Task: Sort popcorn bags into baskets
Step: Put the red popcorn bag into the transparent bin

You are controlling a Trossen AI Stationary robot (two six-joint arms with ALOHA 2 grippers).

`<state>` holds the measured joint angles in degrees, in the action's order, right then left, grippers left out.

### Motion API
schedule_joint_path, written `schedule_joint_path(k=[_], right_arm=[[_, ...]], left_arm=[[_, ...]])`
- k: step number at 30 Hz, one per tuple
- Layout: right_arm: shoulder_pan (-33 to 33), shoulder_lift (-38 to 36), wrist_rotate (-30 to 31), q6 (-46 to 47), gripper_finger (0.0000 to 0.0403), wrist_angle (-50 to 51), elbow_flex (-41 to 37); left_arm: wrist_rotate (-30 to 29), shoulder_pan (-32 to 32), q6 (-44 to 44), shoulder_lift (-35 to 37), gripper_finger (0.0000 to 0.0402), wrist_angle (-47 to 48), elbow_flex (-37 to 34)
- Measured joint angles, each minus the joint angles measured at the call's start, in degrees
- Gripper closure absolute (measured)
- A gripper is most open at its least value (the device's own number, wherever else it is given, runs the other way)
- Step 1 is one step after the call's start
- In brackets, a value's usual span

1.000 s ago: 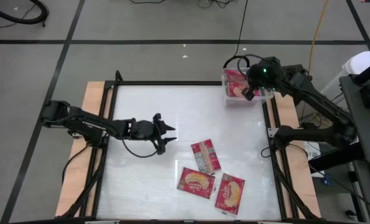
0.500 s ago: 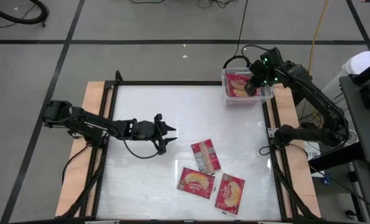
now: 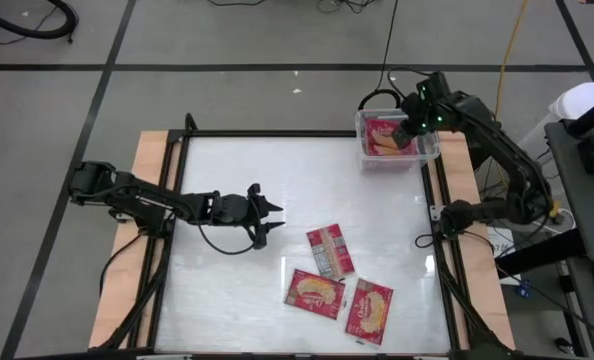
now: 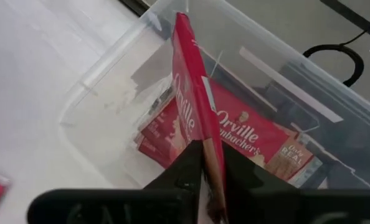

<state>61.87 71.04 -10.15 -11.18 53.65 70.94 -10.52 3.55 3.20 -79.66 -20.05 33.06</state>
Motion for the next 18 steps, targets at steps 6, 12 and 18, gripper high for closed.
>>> schedule_joint_path(k=[6,12,18], right_arm=[[-0.02,1.53,4.97,-0.04,0.0345,-0.4,0.0],[-0.09,2.74,11.9,1.55,0.0311,-1.86,0.0],[-1.49,3.24,16.35,3.0,0.0263,-6.42,-1.22]], left_arm=[[0.02,0.02,0.15,0.0,0.0208,0.25,0.0],[0.06,0.02,-0.56,0.0,0.0202,0.39,0.0],[0.12,0.01,-1.94,0.02,0.0211,0.37,0.0]])
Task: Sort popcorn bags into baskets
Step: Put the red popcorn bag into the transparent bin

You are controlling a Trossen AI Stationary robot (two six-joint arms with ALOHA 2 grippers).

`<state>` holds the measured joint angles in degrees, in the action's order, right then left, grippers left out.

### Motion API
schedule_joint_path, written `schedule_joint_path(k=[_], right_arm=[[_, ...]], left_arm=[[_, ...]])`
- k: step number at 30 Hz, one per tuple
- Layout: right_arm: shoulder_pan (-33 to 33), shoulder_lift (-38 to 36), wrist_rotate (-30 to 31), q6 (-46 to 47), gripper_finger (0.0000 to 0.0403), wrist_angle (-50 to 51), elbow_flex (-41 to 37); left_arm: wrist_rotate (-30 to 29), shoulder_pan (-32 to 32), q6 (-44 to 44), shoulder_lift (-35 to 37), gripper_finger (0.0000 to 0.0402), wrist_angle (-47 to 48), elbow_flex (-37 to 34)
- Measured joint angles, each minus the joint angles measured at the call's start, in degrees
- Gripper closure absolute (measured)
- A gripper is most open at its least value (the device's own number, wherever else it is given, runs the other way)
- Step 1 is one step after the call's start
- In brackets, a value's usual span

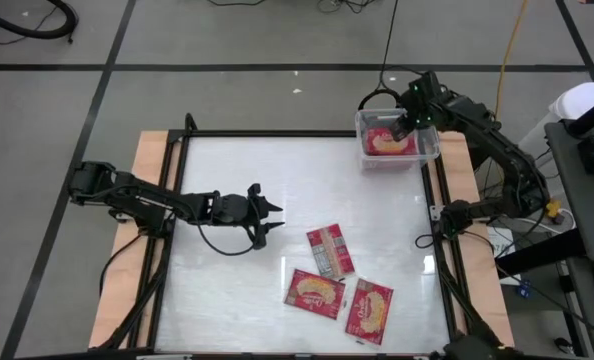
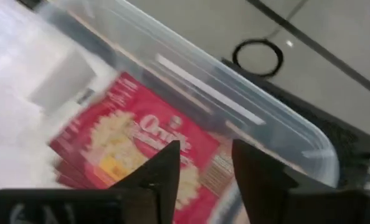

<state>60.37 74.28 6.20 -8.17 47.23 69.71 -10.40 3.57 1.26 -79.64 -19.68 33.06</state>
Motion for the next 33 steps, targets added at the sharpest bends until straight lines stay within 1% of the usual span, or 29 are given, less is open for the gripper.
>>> schedule_joint_path(k=[3,6,9,11,13,17,22,24,29,31,33], right_arm=[[-1.78,-1.11,-2.67,1.33,0.0247,-3.65,-2.29],[-4.65,-3.45,-7.84,3.54,0.0242,-8.36,-5.62],[-9.25,-7.19,-12.28,5.11,0.0243,-14.59,-10.5],[-13.45,-10.53,-12.51,6.5,0.0246,-19.5,-13.92],[-18.34,-13.97,-9.43,9.43,0.0249,-23.44,-16.99],[-29.84,-19.11,-0.3,15.07,0.0251,-27.41,-21.98],[-45.05,-20.78,4.75,21.02,0.0252,-34.62,-27.38],[-51.32,-20.27,8.23,22.49,0.0252,-38.81,-29.85],[-65.43,-15.6,18.73,24.45,0.0252,-55.25,-36.03],[-69.77,-12.31,21.22,24.4,0.0252,-61.46,-37.35],[-73.43,-8.6,23.04,24.19,0.0252,-64.98,-37.57]], left_arm=[[0.03,0.01,-0.05,0.0,0.0214,0.1,0.0],[0.04,0.01,0.26,0.0,0.0215,0.64,0.0],[0.05,0.01,1.04,0.02,0.0215,1.65,0.0],[0.05,0.01,1.44,0.02,0.0215,2.26,0.0],[0.05,0.01,1.92,0.04,0.0215,2.87,0.0],[0.02,0.33,2.52,0.04,0.0215,3.21,0.0],[0.03,2.63,2.62,0.04,0.0215,2.73,0.0],[0.03,3.97,2.63,0.04,0.0215,2.73,0.0],[-2.04,7.47,4.48,0.04,0.0215,2.69,0.0],[-3.48,9.01,4.96,0.04,0.0215,2.71,0.0],[-5.49,10.45,4.94,0.04,0.0215,2.95,0.02]])
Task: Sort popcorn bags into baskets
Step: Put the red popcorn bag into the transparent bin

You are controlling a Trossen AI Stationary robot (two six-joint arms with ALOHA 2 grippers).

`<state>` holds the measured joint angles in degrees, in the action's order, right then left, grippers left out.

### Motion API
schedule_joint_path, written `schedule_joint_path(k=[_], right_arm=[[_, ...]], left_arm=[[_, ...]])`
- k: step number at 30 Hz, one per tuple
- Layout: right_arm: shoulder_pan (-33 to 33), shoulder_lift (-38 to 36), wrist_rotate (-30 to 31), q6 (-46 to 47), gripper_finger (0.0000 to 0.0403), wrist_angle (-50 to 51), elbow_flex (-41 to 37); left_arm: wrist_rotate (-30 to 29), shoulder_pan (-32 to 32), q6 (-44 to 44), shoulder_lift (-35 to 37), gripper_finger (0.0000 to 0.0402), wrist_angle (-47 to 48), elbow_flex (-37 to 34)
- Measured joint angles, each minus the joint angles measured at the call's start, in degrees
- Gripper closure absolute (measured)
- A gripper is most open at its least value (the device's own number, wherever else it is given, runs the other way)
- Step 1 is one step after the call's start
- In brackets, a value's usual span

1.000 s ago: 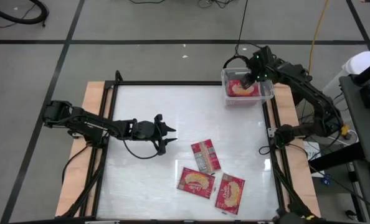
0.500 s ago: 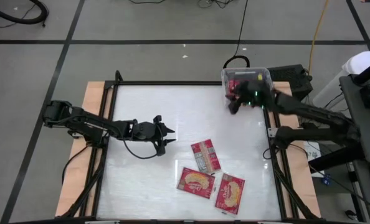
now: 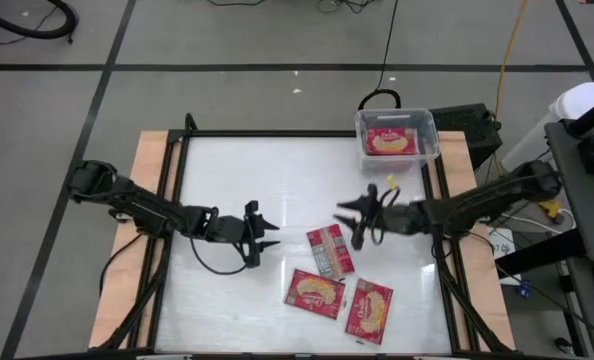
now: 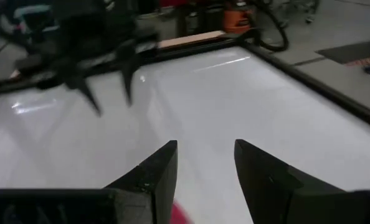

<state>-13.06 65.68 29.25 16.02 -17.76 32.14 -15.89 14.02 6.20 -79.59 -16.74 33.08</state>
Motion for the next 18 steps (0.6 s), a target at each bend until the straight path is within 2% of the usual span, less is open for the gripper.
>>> schedule_joint_path(k=[6,13,18], right_arm=[[-6.69,8.93,0.56,3.95,0.0252,-2.45,0.0],[-7.74,14.16,-1.2,6.18,0.0252,-5.34,-0.02],[-9.29,16.96,-3.8,8.72,0.0252,-8.59,0.07]], left_arm=[[-4.84,3.14,0.58,0.0,0.0215,0.64,0.0],[-6.74,6.24,2.83,-2.42,0.0215,0.12,0.02],[-6.68,8.35,6.45,-8.21,0.0215,-0.93,0.0]])
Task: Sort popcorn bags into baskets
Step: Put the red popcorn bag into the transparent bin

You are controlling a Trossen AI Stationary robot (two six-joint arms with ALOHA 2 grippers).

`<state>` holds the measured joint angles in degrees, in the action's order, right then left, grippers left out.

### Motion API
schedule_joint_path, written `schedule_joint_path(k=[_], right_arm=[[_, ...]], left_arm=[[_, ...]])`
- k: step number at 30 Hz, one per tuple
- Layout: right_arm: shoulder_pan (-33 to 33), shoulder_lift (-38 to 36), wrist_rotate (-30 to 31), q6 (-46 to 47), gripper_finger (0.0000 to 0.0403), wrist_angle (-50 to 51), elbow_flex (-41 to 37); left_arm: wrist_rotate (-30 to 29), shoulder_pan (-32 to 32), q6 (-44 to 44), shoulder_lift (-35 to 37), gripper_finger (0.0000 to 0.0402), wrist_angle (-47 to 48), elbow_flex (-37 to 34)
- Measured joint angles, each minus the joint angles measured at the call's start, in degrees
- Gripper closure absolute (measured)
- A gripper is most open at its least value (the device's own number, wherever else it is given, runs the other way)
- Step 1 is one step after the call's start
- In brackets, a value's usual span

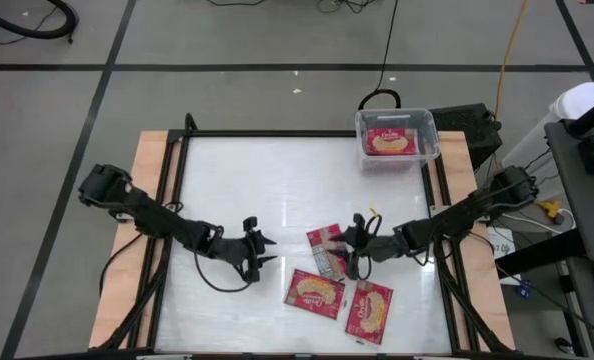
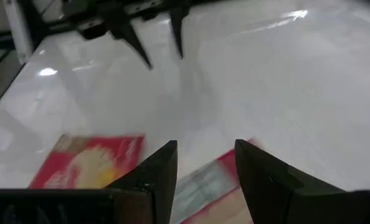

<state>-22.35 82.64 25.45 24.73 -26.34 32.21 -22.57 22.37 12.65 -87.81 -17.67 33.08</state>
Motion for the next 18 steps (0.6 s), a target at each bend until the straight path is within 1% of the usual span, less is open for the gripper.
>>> schedule_joint_path(k=[4,6,9,14,16,18], right_arm=[[-4.66,1.91,0.25,4.66,0.0252,0.28,1.37],[-6.77,1.96,1.02,6.2,0.0252,2.43,3.3],[-10.28,1.97,2.02,11.1,0.0252,10.68,7.66],[-15.94,4.69,7.79,18.48,0.0252,24.67,15.08],[-17.17,6.01,7.94,21.4,0.0252,27.61,17.22],[-18.41,6.77,7.53,23.79,0.0252,30.32,17.61]], left_arm=[[-0.02,2.41,2.36,-4.91,0.0215,-2.12,-0.01],[-0.23,3.39,2.68,-6.95,0.0215,-4.76,0.0],[-1.71,4.48,2.6,-9.11,0.0215,-8.67,0.0],[-4.55,5.21,-0.63,-10.09,0.0215,-13.39,0.0],[-4.56,5.25,-1.17,-10.1,0.0215,-13.95,0.02],[-4.56,5.34,-0.64,-10.08,0.0215,-14.13,0.02]])
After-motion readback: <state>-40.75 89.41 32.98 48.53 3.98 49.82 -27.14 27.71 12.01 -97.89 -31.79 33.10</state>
